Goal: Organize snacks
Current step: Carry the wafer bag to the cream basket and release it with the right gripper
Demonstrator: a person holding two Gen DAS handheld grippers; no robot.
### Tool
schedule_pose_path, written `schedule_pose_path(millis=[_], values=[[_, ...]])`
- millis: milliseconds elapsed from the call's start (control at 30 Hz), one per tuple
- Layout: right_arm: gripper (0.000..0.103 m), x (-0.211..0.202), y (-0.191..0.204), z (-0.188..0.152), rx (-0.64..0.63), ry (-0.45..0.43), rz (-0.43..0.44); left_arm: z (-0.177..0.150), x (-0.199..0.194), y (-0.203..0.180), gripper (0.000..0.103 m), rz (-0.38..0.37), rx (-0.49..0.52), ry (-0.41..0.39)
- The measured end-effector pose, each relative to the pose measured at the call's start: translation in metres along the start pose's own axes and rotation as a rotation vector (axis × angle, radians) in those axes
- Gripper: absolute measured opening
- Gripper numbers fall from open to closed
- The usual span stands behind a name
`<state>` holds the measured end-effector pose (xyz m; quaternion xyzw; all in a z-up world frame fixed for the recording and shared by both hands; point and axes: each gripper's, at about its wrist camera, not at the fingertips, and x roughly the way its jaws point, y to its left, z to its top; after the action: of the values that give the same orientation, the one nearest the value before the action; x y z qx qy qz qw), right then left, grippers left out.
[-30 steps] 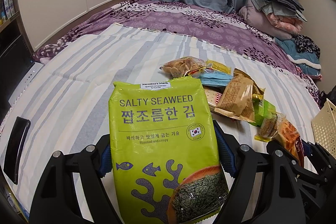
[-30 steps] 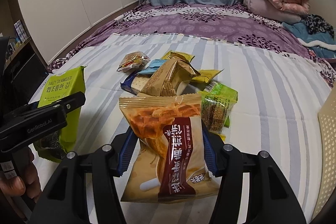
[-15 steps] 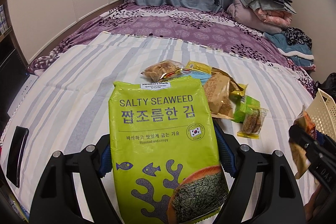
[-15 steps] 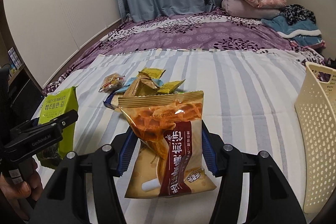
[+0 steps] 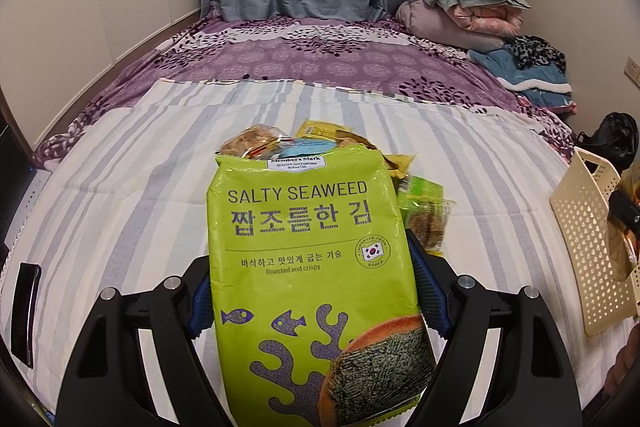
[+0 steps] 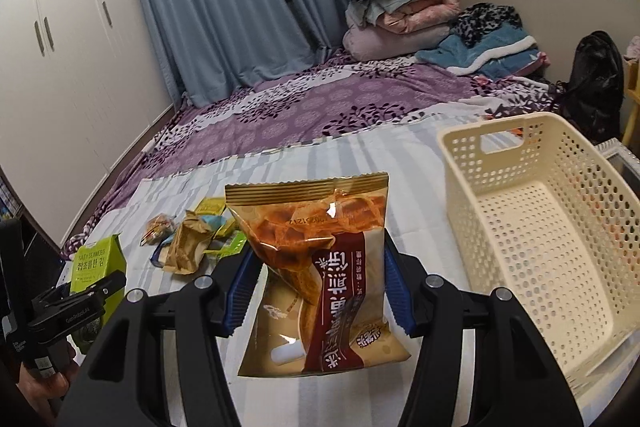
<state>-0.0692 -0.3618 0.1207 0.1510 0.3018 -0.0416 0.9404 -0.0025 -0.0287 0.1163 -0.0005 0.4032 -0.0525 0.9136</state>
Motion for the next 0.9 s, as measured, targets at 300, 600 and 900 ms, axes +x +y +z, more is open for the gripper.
schedule_pose_path(millis=[300,600,900], values=[[0.057,-0.028,-0.074,0.012,0.131,-0.086,-0.118,0.002,-0.006,-0.028,0.081,-0.025,0.047,-0.006],[0.057,-0.046,-0.138,0.011,0.208,-0.135,-0.257,0.008,-0.012,-0.061,0.081,-0.067,0.102,-0.015],[0.058,-0.049,-0.175,0.002,0.266,-0.12,-0.322,0.014,-0.015,-0.096,0.081,-0.113,0.155,-0.017]])
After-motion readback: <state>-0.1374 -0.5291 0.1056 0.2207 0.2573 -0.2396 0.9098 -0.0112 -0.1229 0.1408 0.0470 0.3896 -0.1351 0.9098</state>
